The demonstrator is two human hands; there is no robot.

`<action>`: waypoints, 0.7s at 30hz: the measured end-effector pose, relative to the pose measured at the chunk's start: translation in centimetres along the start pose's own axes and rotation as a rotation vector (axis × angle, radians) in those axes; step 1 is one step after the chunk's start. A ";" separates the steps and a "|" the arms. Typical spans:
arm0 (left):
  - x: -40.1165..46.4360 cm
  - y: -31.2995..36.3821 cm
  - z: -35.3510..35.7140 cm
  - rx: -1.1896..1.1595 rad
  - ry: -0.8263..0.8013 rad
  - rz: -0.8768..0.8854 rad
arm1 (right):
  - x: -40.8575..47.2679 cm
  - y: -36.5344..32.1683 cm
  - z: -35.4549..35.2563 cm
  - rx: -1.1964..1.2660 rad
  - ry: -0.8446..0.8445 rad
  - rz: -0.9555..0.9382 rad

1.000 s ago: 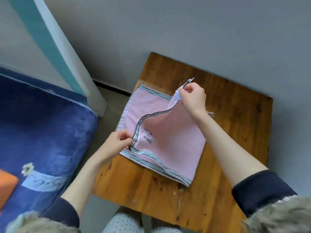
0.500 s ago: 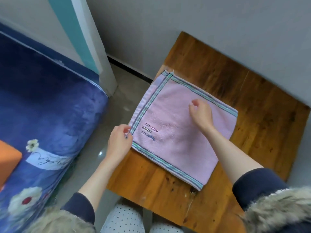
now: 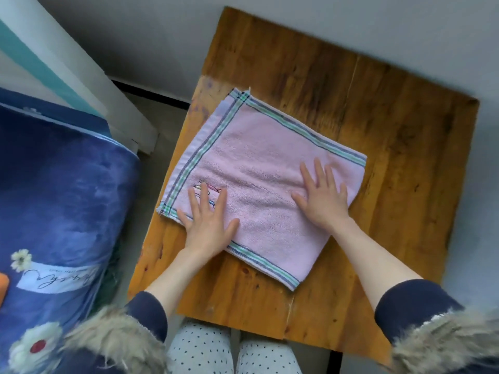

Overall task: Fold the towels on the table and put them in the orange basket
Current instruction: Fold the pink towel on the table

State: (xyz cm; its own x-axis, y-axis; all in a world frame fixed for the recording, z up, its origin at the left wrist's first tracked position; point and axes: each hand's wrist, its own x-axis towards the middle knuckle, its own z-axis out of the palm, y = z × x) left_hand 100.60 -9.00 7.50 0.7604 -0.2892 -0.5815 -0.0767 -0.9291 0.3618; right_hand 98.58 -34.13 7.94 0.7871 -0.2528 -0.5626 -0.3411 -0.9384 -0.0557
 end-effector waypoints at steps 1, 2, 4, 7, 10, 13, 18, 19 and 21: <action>0.4 0.4 0.0 0.005 0.028 0.021 | -0.9 0.7 0.5 0.020 0.011 0.034; 0.8 0.9 0.0 0.015 0.060 0.043 | -1.8 1.3 0.9 0.039 0.020 0.065; 1.5 2.4 -0.1 0.073 0.111 0.079 | -3.5 2.5 1.7 0.069 0.013 0.120; 2.4 5.3 0.5 0.180 0.106 0.106 | -5.9 4.4 2.5 0.130 -0.012 0.185; 2.7 8.0 1.5 0.174 0.062 0.142 | -8.5 6.4 3.5 0.232 -0.029 0.240; 2.4 9.9 2.6 0.169 -0.019 0.242 | -11.2 8.4 4.6 0.301 -0.063 0.298; 0.7 10.7 4.3 0.308 -0.123 0.440 | -14.7 10.6 5.9 0.346 -0.195 0.367; 0.4 10.5 4.6 0.327 -0.136 0.475 | -15.0 10.9 5.9 0.354 -0.245 0.376; 0.0 9.8 4.8 0.327 -0.160 0.523 | -14.8 11.4 5.5 0.415 -0.324 0.395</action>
State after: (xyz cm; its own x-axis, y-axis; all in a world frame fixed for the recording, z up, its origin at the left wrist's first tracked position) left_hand 96.71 -19.26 7.56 0.4650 -0.7314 -0.4988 -0.6241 -0.6704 0.4012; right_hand 80.24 -39.76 11.06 0.3892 -0.4150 -0.8224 -0.7938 -0.6041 -0.0708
